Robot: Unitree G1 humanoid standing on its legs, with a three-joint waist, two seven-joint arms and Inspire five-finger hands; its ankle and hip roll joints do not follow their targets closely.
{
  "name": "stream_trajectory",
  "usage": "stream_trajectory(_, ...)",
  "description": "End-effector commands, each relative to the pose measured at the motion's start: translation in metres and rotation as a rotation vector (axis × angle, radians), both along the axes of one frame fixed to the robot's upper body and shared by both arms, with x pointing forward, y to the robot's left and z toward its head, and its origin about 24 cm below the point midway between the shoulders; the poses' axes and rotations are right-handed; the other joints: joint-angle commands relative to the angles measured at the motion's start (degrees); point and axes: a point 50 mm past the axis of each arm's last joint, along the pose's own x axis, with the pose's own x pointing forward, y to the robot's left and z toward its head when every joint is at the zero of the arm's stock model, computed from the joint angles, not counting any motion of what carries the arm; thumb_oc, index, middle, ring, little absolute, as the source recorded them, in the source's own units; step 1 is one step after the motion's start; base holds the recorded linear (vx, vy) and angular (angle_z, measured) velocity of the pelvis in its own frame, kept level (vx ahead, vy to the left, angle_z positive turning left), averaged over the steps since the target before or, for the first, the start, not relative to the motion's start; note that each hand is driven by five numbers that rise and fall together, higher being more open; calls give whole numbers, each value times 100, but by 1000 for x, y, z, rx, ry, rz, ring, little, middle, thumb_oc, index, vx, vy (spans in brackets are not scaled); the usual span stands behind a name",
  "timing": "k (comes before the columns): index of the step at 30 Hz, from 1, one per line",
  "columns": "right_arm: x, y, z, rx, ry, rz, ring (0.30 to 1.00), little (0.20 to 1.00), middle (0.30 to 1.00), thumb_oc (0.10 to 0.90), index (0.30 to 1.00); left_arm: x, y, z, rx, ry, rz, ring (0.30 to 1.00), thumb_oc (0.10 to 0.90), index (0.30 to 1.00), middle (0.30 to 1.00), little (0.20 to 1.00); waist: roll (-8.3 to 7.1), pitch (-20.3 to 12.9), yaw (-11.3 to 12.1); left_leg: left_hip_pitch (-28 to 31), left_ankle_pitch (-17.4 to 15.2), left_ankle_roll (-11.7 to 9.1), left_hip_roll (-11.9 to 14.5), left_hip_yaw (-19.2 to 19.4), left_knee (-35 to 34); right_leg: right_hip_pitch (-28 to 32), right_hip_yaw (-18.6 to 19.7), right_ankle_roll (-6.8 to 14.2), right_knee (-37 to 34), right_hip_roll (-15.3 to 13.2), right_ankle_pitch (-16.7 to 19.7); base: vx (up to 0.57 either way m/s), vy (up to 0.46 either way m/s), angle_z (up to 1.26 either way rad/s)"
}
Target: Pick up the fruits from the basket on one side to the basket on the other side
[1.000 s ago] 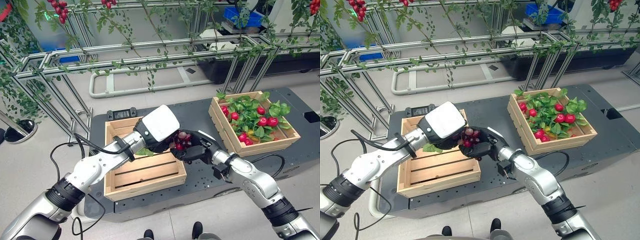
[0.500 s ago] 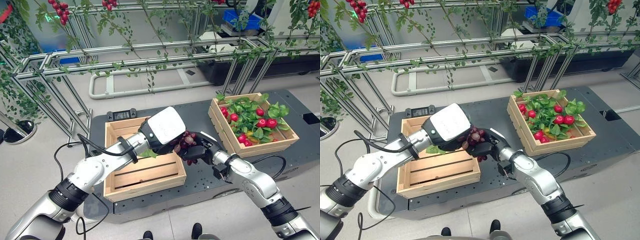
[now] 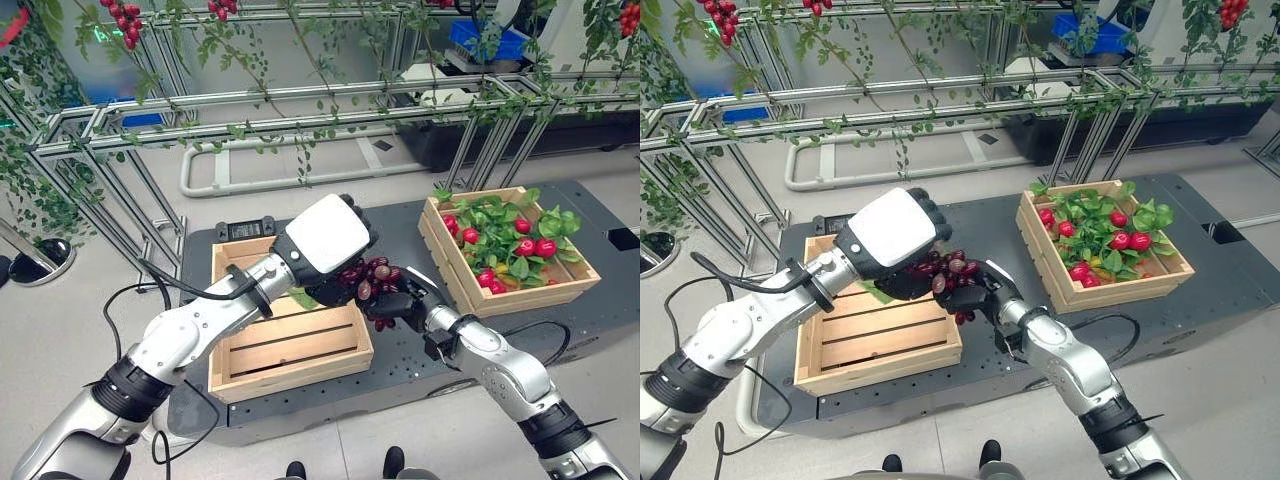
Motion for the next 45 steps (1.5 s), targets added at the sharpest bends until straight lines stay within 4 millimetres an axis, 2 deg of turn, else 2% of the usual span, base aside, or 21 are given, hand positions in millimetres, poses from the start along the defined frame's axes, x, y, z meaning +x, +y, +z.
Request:
stream_trajectory(1,11,-27,47,139,-268,-150,300,300,300,400,300,11,37,38,-160,-72,183,900,800,900,900,900,65,-735,19,29,-624,43,-327,135,44,278,76,419,11,-139,-465,-5,-60,-2)
stream_trajectory(8,-1,-63,38,149,-251,-292,300,300,300,400,300,3,95,33,-326,-77,347,900,800,900,900,900,76,-724,-8,-23,-568,30,-267,162,44,209,123,380,11,-66,-475,0,-61,-4)
stream_trajectory(12,-6,-78,31,134,-228,-355,300,300,300,400,300,-5,118,32,-479,-45,382,900,800,900,900,900,60,-719,-34,-45,-539,18,-227,170,44,162,163,332,11,1,-496,7,-88,-5)
stream_trajectory(16,-11,-86,26,129,-214,-390,300,300,300,400,300,-13,130,28,-617,-29,373,900,800,900,900,900,45,-697,-64,-50,-513,14,-190,177,44,121,252,271,11,94,-534,9,-94,-3)
stream_trajectory(21,-11,-86,24,102,-229,-398,300,300,300,400,300,-23,116,21,-960,142,129,900,800,900,900,900,-9,-620,-56,6,-455,-5,-166,137,102,106,496,159,11,263,-578,11,-59,-6)
stream_trajectory(23,-8,-82,27,108,-248,-368,300,300,300,400,300,-26,104,20,-1123,237,-25,900,800,900,900,900,-64,-566,-3,-125,-617,-11,-237,-85,525,133,732,105,11,307,-581,-2,16,-21)
stream_trajectory(26,-2,-73,33,110,-294,-302,300,300,300,400,300,-30,89,20,-1243,282,-185,900,800,900,900,900,-167,-416,153,-482,-869,22,-542,-697,1387,171,1050,65,11,256,-449,-25,97,-67)
stream_trajectory(27,-1,-68,36,131,-298,-274,300,300,300,400,300,-31,86,20,-1302,300,-242,900,800,900,900,900,-192,-363,233,-562,-933,82,-720,-1060,1548,191,1212,76,11,233,-385,-14,161,-88)
stream_trajectory(28,0,-67,37,137,-301,-271,300,300,300,400,300,-32,85,20,-1312,309,-255,900,800,900,900,900,-206,-368,250,-592,-928,96,-764,-1134,1561,173,1247,81,11,220,-366,-34,267,-79)
stream_trajectory(29,3,-57,40,164,-313,-220,300,300,300,400,300,-35,82,20,-1383,322,-322,900,800,900,900,900,-204,-357,332,-557,-969,206,-951,-1555,1478,158,1557,112,11,201,-284,-53,334,-101)
stream_trajectory(30,4,-50,42,194,-314,-198,300,300,300,400,300,-35,80,19,-1423,341,-366,900,800,900,900,900,-179,-362,338,-514,-992,264,-1020,-1712,1422,114,1733,147,11,173,-231,-60,372,-121)
stream_trajectory(31,4,-48,42,200,-311,-189,300,300,300,400,300,-35,79,19,-1439,350,-382,900,800,900,900,900,-155,-361,330,-482,-1000,284,-1036,-1700,1383,77,1793,168,38,164,-221,-86,415,-154)
stream_trajectory(34,0,-41,40,242,-304,-173,300,300,300,400,300,-31,68,18,-1485,475,-502,900,800,900,900,900,27,-328,105,-203,-950,386,-1018,-1431,894,-442,1902,399,409,-30,-133,-131,446,-125)
stream_trajectory(36,-2,-41,39,272,-301,-164,300,300,300,400,300,-30,63,16,-1474,534,-550,900,800,900,900,900,66,-308,25,-166,-947,430,-1078,-1406,785,-620,1966,462,538,-70,-93,-129,357,-52)
stream_trajectory(39,-6,-42,33,305,-292,-160,300,300,300,400,300,-25,53,11,-1476,613,-612,900,800,900,900,900,113,-243,-103,-100,-1006,453,-1257,-1373,690,-1043,1985,578,497,-383,411,-148,364,-30)
stream_trajectory(41,-7,-41,33,332,-287,-139,300,300,300,400,300,-24,50,10,-1485,653,-634,900,800,900,900,900,138,-159,-80,-52,-999,430,-1242,-1227,665,-1208,1692,577,541,-539,551,-107,236,-61)
stream_trajectory(43,-8,-36,37,352,-299,-107,300,300,300,400,300,-24,46,8,-1483,667,-636,900,800,900,900,900,162,-74,20,26,-949,432,-1208,-1034,525,-1154,1182,588,753,-635,497,-145,186,-66)
stream_trajectory(45,-6,-32,39,366,-304,-93,300,300,300,400,300,-24,47,7,-1474,686,-644,900,800,900,900,900,181,-63,98,56,-884,463,-1208,-921,401,-1167,947,570,1030,-635,472,-139,80,-80)
